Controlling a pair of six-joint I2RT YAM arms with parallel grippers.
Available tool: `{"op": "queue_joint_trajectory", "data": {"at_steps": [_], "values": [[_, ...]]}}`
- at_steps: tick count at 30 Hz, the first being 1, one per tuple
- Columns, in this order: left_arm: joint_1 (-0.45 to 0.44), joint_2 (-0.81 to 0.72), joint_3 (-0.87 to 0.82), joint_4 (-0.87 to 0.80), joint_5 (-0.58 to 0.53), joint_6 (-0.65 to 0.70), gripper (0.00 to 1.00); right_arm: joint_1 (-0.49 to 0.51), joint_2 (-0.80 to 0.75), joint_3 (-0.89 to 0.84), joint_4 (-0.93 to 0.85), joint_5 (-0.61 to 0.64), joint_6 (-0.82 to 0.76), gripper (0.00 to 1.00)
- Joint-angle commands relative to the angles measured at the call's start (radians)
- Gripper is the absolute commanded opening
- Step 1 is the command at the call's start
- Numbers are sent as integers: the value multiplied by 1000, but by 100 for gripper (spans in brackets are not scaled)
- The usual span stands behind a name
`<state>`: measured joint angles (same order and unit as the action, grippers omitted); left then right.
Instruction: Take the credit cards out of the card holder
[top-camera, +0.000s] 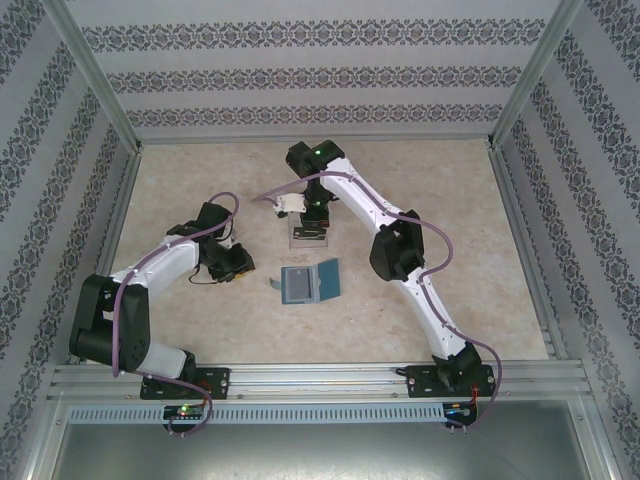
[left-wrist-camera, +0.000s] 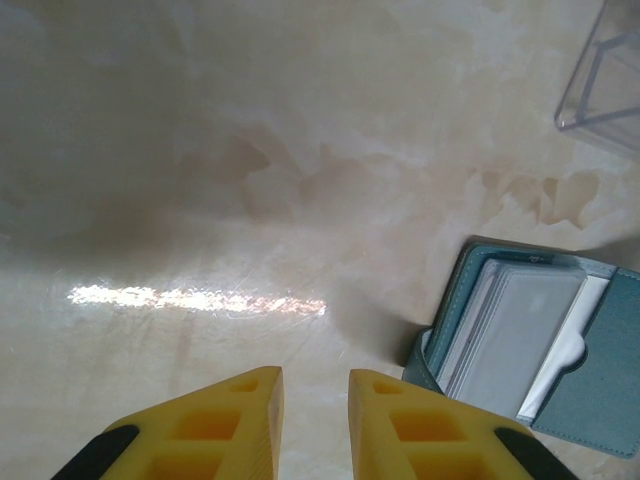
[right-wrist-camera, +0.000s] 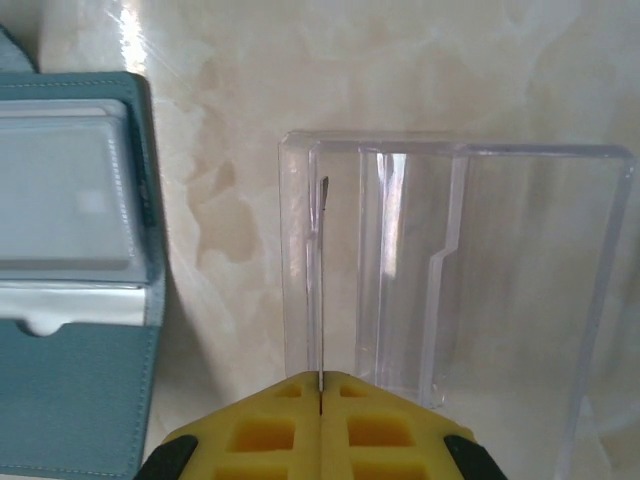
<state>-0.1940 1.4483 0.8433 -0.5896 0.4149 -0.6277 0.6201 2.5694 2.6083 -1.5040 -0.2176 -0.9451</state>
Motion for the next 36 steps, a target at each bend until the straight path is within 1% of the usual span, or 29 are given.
{"op": "queue_joint_trajectory", "data": {"at_steps": [1,8,14,16,24,33,36], "values": [[14,-26,-15,14,7,11,24,12,39,-11,-65,-49,8,0],[13,-29,-21,16,7,10,24,15,57,-11,-81,-68,12,2],[13,-35,-27,12,9,11,24,22,63,-5,-77,-69,10,14],[14,-41,-27,11,10,11,24,20,63,4,-73,-59,10,16],[14,-54,-17,4,6,10,24,17,27,27,-41,3,8,20],[13,-63,-2,1,16,5,24,10,-35,27,9,83,6,21],[13,-66,4,2,27,3,24,9,-54,27,17,91,8,22]]}}
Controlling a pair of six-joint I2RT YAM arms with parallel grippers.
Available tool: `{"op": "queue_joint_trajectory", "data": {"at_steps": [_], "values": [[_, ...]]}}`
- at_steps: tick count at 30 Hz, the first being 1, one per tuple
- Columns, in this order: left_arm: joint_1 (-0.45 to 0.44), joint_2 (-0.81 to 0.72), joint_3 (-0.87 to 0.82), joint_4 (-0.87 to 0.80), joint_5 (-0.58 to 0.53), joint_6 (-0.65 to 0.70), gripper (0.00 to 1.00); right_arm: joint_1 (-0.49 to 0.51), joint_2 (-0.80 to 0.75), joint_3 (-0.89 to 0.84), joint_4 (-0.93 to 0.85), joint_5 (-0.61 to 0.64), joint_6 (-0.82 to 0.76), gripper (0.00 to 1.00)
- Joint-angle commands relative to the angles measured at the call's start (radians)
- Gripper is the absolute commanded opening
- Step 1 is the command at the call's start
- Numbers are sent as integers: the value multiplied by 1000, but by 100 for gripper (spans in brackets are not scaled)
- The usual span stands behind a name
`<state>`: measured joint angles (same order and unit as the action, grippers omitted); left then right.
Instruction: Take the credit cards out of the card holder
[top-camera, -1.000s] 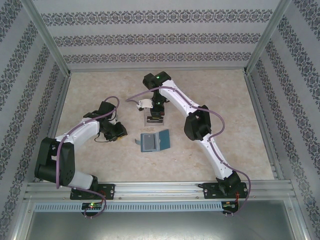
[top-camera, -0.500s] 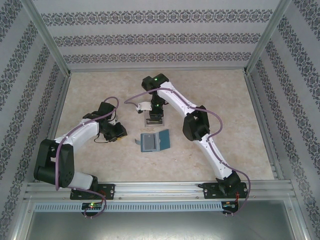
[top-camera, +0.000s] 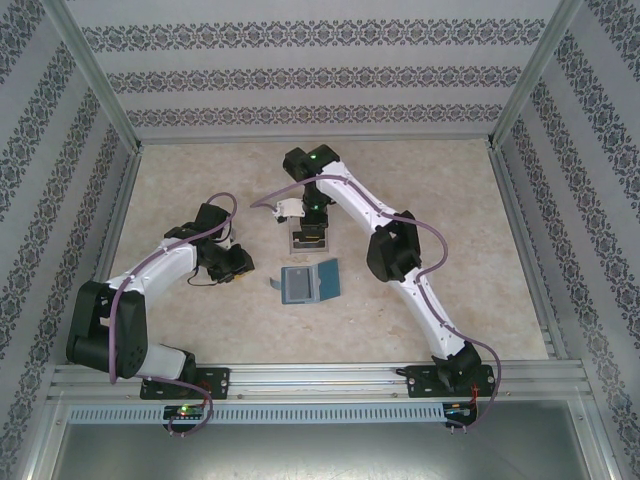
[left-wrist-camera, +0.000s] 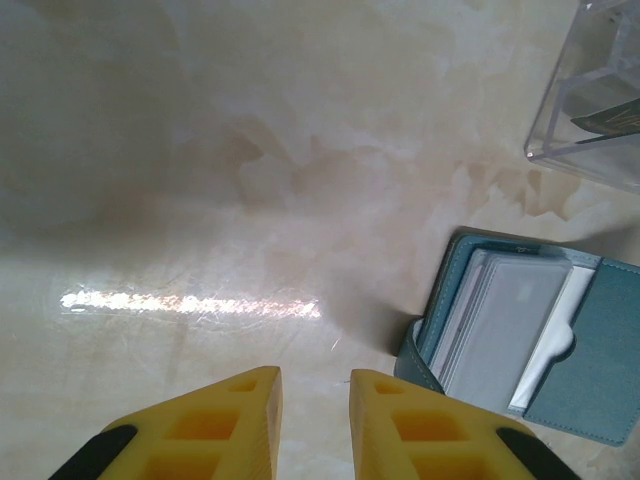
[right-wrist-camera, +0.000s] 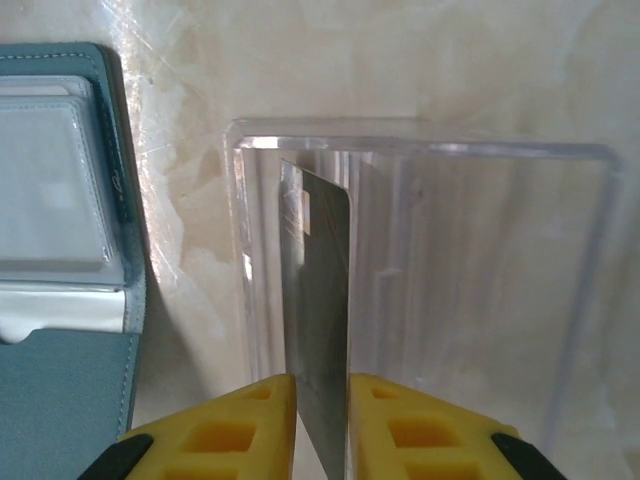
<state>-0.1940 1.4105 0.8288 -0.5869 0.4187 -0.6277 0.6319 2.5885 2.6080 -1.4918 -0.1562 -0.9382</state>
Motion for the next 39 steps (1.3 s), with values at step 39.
{"op": "queue_joint_trajectory", "data": {"at_steps": [39], "values": [[-276,289,284,-118,45,37,17,32,-852,-1184,910,-78,1252,30]]}}
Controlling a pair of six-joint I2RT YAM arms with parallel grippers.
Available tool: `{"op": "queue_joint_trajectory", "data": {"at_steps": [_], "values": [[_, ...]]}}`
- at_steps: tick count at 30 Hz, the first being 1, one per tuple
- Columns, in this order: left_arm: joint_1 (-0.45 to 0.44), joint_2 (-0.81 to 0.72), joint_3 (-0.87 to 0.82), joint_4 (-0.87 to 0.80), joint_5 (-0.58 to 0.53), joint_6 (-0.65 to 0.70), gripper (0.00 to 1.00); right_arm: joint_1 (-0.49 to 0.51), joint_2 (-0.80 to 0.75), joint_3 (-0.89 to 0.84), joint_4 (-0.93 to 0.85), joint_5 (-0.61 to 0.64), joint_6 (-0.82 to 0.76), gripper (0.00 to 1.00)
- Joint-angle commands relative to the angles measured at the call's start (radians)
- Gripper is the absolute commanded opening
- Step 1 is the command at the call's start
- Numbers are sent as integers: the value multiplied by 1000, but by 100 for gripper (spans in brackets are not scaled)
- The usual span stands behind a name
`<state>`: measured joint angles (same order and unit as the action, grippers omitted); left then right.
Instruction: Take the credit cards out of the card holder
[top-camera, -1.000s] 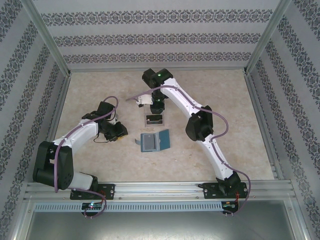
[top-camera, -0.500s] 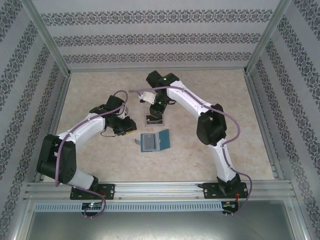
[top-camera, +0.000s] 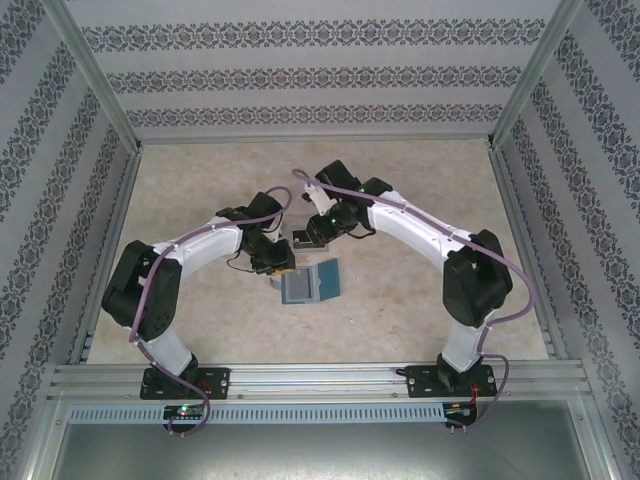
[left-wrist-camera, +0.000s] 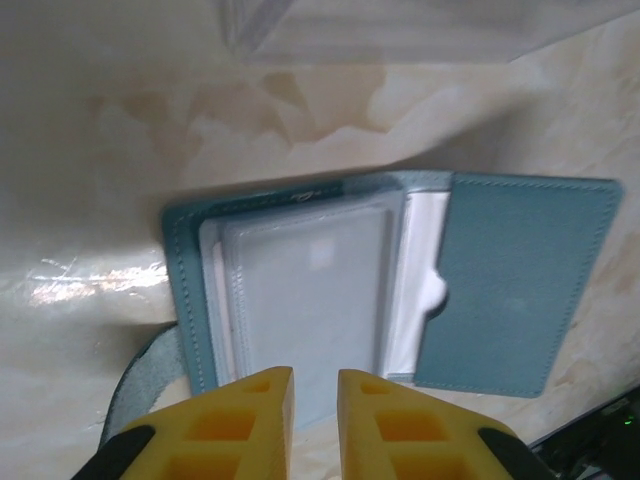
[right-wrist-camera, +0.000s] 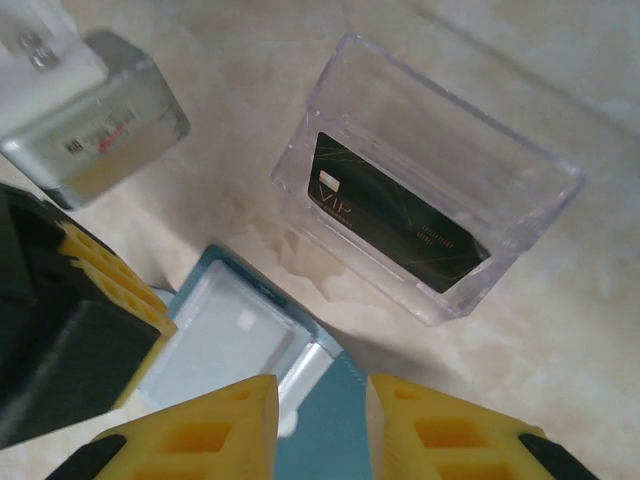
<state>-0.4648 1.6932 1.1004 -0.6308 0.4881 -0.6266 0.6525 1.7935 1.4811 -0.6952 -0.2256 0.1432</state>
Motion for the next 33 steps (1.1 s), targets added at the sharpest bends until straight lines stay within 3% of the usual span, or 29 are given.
{"op": "queue_joint_trajectory", "data": {"at_steps": [1,10,19,26,33], "values": [[-6,8,9,-81,-32,42,17,13,-65,-76,127,-21,203,29],[-4,58,-17,-115,-98,104,14,73,-95,-222,278,-89,464,28],[32,66,-77,-68,-71,122,11,112,-12,-255,313,-187,627,25],[76,52,-143,19,8,112,9,133,20,-306,392,-205,714,23],[141,30,-219,151,158,88,10,145,59,-328,468,-239,780,22]]}}
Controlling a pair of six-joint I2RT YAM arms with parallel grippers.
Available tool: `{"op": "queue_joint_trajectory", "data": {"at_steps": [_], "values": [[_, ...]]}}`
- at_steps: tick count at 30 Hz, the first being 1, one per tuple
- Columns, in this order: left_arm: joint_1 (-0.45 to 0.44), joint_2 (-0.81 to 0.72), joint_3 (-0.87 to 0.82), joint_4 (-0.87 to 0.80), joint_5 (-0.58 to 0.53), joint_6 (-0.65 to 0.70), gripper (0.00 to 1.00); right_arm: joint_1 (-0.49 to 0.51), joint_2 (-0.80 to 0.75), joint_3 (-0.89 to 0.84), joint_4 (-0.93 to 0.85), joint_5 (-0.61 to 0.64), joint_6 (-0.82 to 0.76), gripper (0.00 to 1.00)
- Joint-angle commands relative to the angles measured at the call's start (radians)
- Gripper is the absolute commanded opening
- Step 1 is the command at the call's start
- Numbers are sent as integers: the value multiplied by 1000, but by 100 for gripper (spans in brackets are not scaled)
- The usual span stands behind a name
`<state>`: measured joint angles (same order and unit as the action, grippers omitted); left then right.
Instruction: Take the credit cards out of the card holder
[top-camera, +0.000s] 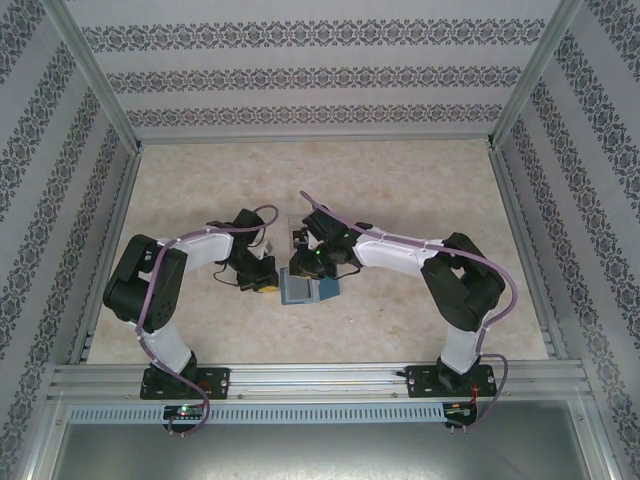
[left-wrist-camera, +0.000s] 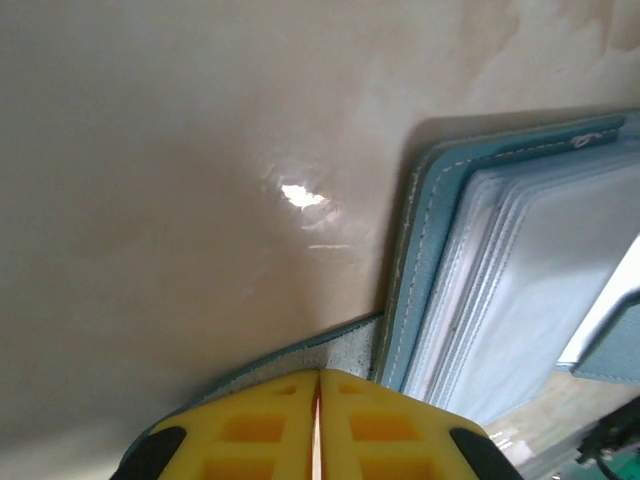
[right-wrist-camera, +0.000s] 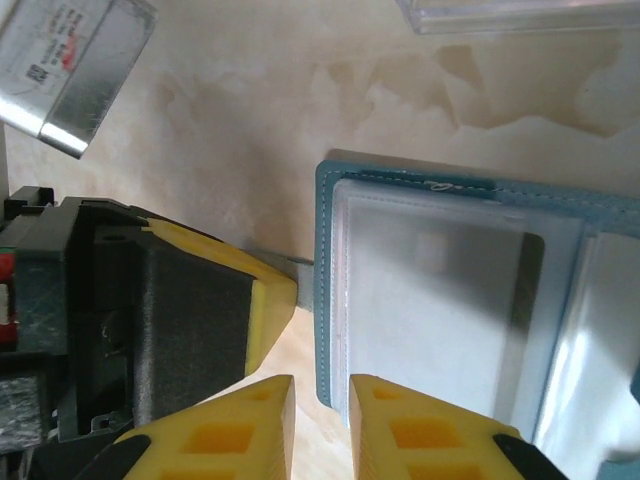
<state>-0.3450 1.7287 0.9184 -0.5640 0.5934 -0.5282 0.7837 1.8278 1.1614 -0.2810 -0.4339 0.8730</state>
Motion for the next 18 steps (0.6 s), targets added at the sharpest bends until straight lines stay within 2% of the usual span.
{"op": "queue_joint_trajectory", "data": {"at_steps": [1,14,18], "values": [[27,-10,-44,95,62,-13,11,15,30,-7,56,-32,53,22],[74,-8,-101,144,102,-22,13,33,109,33,20,-42,69,19],[75,-2,-99,142,102,-20,13,35,118,35,-15,-15,64,24]]}}
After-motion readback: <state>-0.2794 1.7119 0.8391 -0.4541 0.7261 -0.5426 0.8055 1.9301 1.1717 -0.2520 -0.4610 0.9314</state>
